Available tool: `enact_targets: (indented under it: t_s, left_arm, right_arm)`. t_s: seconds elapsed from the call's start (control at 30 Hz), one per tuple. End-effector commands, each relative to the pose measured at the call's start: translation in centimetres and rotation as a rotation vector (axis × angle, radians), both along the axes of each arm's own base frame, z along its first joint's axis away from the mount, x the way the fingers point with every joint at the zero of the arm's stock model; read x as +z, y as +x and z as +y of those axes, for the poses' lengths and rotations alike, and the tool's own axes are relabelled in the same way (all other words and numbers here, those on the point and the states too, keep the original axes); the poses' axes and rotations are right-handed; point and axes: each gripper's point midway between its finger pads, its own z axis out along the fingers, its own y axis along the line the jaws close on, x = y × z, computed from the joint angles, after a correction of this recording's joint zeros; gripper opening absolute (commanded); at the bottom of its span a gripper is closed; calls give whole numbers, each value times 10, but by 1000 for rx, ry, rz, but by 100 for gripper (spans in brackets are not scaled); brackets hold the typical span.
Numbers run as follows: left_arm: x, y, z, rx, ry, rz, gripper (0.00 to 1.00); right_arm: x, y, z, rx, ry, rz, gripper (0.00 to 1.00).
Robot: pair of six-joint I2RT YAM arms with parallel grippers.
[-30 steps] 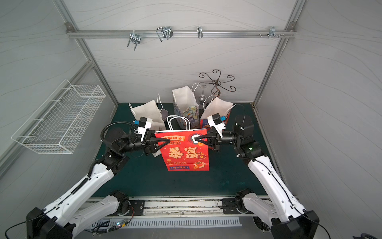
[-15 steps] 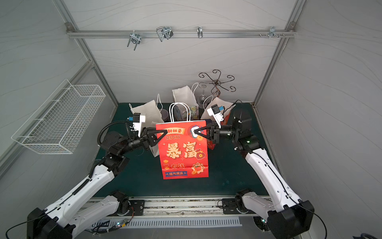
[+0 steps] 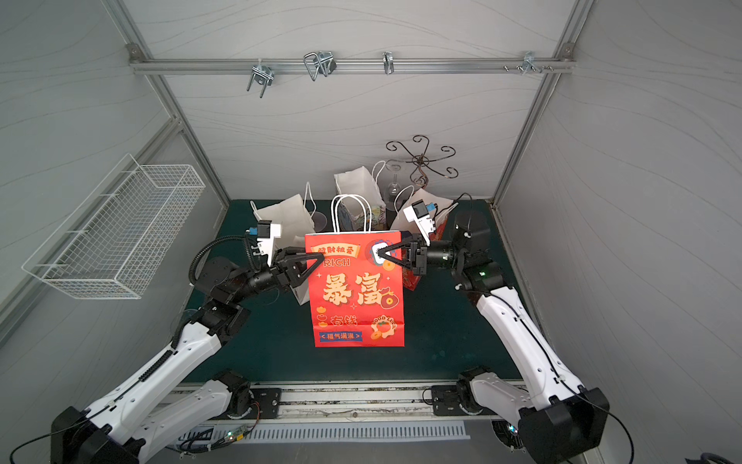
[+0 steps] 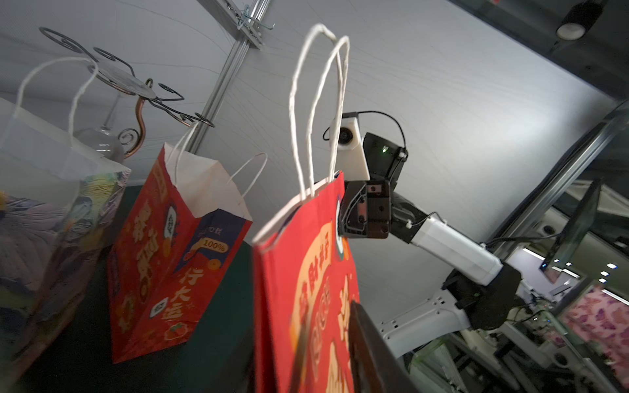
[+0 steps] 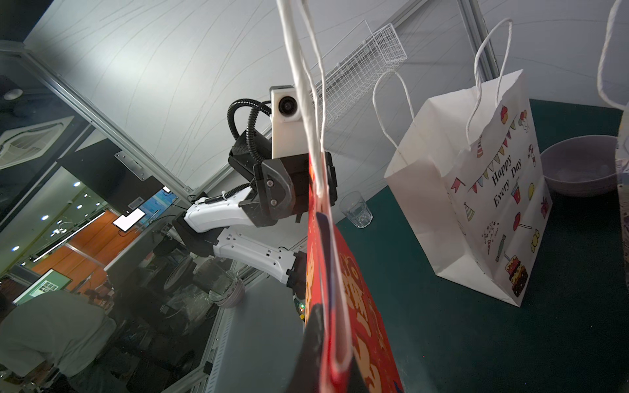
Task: Put away the paper bag
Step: Press the paper bag.
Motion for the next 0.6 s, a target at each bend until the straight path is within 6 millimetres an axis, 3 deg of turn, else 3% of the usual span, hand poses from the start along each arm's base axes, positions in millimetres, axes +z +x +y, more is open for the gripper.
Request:
enact_targets:
  t_s: [0.0, 0.1, 0.2, 0.37, 0.43, 0.47, 0.57]
  left_arm:
    - [-2, -15, -2, -65, 12, -11, 40]
    - [-7, -20, -1, -74, 14, -7, 23]
    - [-9, -24, 0, -79, 17, -15, 0]
    - [-16, -27, 1, -85, 43, -8, 0]
    - [-20, -29, 0, -97, 58, -3, 31]
    - [-22, -30, -1, -108, 63, -2, 40]
    - [-30, -37, -3, -153, 76, 10, 46]
  right_arm:
    - [13, 3, -3, -22, 24, -36, 0]
    - [12, 5, -2, -22, 27, -32, 0]
    - [10, 7, -2, -26, 27, -29, 0]
    - [11, 8, -2, -27, 31, -40, 0]
    - [13, 8, -2, -29, 35, -53, 0]
    - [15, 8, -2, -30, 38, -58, 0]
    - [18, 9, -1, -28, 47, -68, 0]
